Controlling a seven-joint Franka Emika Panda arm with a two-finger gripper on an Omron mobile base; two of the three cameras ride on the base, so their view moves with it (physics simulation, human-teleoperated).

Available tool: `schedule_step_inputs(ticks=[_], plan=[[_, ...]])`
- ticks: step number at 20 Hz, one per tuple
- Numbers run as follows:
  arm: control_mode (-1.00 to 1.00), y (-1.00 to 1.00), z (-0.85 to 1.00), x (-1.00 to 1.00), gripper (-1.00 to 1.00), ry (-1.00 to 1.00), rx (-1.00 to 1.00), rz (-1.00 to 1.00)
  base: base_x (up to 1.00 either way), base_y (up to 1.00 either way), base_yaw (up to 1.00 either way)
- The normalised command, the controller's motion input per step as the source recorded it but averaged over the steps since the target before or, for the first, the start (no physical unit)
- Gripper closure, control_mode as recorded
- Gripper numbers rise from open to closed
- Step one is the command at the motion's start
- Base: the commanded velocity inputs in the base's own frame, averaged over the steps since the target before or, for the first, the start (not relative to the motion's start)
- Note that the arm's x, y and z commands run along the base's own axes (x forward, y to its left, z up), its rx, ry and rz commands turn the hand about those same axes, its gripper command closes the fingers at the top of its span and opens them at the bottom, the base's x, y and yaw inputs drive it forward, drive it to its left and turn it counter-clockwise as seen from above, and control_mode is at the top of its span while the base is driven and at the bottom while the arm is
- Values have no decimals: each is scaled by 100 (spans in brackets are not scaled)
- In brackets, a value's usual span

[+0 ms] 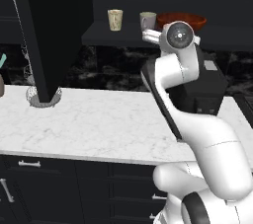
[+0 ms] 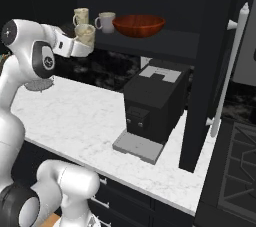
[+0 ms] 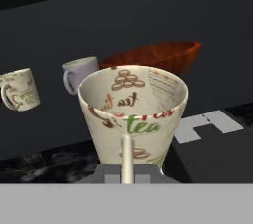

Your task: Gather all objects into one cabinet and sort the glasses and bowls to opposite sides.

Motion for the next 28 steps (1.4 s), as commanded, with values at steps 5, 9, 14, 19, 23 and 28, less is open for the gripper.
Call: schedule_step_inputs(ticks=[5,9,14,19,23,28], plan=[[-100,99,30,59,100,0,-1,1,0,0,0],[-100,62,-1,86,100,1,-1,0,0,0,0],[-100,35,-1,81,100,0,0,0,0,0,0],[-100,9,0,63,100,0,0,0,0,0,0],[-100,0,0,54,100,0,-2,0,0,0,0],[-100,0,1,35,100,-4,-3,0,0,0,0]])
